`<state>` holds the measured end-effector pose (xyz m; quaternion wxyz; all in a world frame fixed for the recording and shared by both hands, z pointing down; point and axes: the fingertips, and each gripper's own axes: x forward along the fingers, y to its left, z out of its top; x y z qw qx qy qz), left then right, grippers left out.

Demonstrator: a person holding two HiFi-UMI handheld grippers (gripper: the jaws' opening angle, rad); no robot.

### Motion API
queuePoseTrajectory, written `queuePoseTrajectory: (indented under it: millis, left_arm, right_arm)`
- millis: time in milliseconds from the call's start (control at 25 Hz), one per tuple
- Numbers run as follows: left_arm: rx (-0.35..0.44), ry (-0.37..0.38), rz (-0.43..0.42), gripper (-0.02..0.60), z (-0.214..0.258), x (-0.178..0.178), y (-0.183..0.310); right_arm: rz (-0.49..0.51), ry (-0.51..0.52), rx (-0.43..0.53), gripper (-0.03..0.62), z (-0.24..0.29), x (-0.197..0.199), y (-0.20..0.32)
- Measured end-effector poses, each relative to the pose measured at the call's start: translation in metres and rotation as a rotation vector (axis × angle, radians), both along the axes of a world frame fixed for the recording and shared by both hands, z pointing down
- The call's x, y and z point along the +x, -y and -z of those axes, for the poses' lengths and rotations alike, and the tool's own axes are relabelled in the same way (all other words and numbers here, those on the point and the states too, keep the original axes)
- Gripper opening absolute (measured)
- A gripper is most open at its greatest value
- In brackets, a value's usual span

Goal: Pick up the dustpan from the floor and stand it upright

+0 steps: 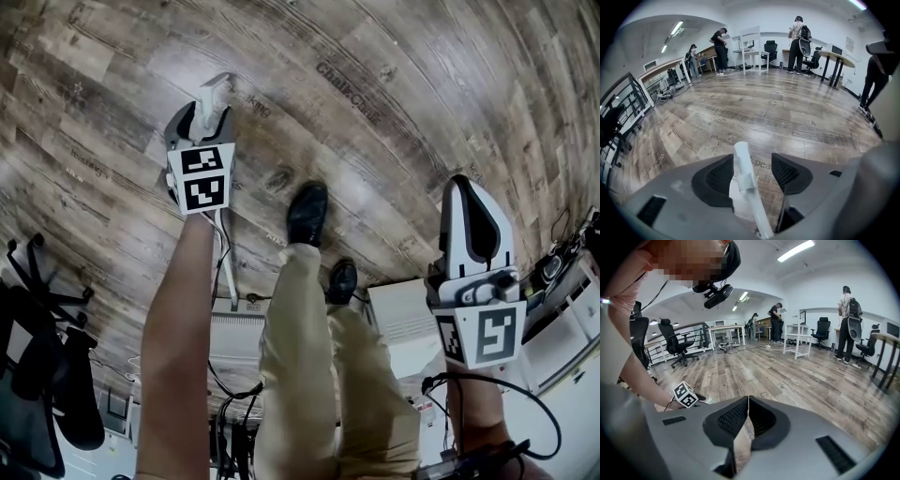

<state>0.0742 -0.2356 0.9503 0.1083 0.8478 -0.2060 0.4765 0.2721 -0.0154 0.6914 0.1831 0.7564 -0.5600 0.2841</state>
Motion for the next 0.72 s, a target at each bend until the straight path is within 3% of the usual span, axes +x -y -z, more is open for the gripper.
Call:
queuePoseTrajectory:
  millis: [600, 720]
  left_arm:
    - [-0.145, 0.050, 0.101, 0.264, -0.051, -0.015, 0.004]
    - [-0.145, 0.081, 0.101, 0.183, -0.056, -0.020, 0.004]
  right_arm:
    - [0.014, -0.006, -0.042, 0.008, -0.017, 0.009, 0.000]
    - [0.011, -0.006, -0.057, 0.008, -0.018, 0.007, -0.006]
